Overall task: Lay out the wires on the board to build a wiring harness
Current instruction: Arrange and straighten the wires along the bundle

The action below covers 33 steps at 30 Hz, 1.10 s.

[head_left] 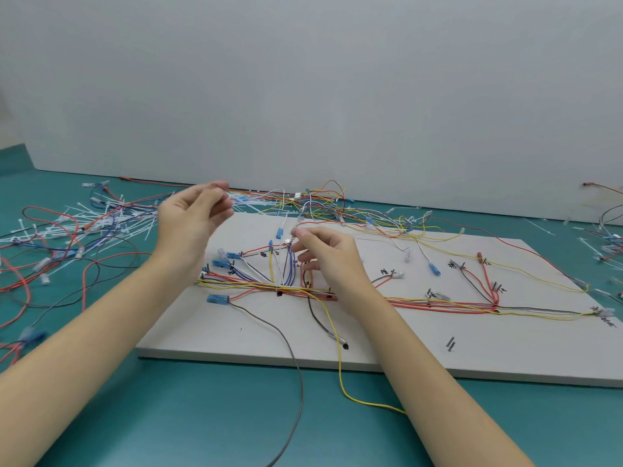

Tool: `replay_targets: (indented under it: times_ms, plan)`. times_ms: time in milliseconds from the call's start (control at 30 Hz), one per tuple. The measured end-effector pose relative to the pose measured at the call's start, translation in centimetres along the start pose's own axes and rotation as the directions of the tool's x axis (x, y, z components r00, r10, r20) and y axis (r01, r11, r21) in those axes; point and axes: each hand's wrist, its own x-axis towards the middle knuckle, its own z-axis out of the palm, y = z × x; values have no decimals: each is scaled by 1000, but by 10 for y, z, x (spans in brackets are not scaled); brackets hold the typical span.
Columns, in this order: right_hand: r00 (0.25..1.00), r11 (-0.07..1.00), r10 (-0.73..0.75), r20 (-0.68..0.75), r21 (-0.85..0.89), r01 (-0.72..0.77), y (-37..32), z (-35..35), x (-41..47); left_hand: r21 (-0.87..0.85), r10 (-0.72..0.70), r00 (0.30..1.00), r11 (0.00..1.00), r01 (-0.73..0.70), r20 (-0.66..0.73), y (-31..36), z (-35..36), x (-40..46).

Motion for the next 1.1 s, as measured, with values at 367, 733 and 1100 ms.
replay_targets:
  times_ms: [367, 733, 1100]
  plan:
    - [977, 909, 110, 180, 380, -172, -10, -13, 0, -90, -211, 976, 973, 215, 46, -9, 16, -23]
    - [988, 879, 105, 110, 455, -144, -6, -17, 3, -93, -265, 957, 956, 277, 120, -11, 16, -27]
    - [990, 801, 139, 14, 587, -120, -5, -23, 7, 219, -311, 924, 940, 263, 225, -20, 15, -33]
